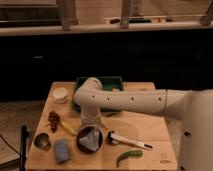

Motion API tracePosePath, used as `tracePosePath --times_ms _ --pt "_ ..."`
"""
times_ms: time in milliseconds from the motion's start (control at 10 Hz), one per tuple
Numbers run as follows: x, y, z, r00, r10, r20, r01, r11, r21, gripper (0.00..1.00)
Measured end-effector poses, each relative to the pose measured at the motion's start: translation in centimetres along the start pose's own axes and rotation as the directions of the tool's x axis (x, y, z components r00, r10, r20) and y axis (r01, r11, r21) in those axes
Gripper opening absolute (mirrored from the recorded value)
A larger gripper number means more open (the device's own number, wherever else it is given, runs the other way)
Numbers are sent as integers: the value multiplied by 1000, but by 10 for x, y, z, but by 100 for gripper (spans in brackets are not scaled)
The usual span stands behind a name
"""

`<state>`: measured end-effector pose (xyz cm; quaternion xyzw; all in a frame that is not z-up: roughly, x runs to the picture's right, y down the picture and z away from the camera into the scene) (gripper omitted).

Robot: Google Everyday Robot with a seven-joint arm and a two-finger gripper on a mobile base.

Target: Place towel in purple bowl

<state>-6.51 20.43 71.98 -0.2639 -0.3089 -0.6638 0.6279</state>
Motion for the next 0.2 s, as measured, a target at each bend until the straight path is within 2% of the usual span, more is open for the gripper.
tracePosePath --times_ms 200 --pt "7 4 -9 1000 3 -11 -3 1000 -3 80"
